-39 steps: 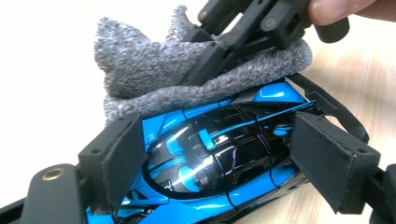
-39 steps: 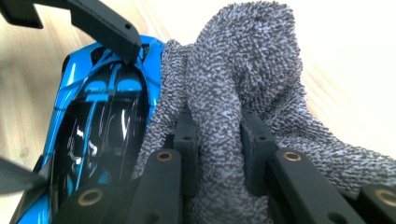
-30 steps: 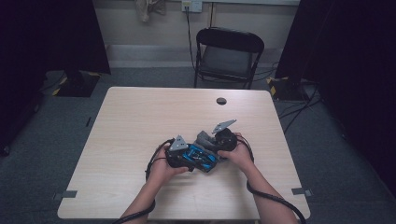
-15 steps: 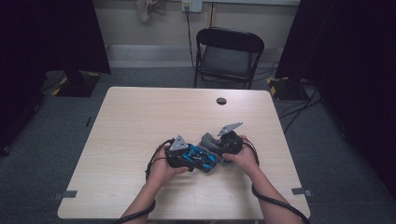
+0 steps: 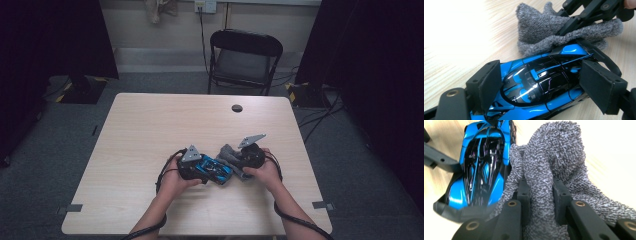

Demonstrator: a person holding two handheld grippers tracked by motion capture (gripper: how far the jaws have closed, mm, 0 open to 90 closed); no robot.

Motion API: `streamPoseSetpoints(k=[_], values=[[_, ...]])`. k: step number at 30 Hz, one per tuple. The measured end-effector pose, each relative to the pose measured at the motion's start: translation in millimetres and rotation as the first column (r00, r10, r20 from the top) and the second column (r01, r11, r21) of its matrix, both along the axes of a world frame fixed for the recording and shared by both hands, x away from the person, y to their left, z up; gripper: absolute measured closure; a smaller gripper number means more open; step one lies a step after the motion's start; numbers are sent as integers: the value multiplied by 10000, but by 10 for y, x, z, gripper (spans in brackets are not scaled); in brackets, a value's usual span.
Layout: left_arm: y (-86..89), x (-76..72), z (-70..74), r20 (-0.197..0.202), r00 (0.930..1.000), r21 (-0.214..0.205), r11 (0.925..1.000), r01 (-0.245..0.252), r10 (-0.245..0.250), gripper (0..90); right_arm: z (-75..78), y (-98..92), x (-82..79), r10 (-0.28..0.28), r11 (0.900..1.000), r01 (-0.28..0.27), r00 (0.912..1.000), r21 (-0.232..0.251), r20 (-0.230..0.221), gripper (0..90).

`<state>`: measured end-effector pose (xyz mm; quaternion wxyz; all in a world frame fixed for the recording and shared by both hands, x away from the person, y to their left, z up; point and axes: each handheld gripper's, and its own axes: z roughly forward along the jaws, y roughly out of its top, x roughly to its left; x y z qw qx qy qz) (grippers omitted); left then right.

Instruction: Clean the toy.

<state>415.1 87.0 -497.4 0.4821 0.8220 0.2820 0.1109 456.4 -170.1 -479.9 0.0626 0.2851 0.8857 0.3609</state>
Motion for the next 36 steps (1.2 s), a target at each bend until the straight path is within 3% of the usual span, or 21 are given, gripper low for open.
streamPoseSetpoints(k=[6,12,21,28,31,36], values=[[4,3,1,7,10000,37,10000,16,-16,179,0,-105,-70,-28,10000,28,10000,-3,-46,727],[-2,4,4,-6,10000,29,10000,34,-34,178,45,-140,-150,43,9993,-40,10000,-372,87,726],[-33,28,92,-394,9992,677,9977,68,-41,186,171,-348,-140,-376,9990,381,9990,-227,233,725],[-26,-21,209,-528,9980,457,9983,368,-343,212,339,-408,-120,-609,9979,618,9971,-178,453,725],[96,-67,299,-473,9983,536,9979,376,-351,215,424,-419,-115,-644,9979,643,9968,37,482,725],[289,-124,345,-465,9988,553,9983,194,-168,214,532,-364,-109,-566,9984,569,9963,-18,652,725]])
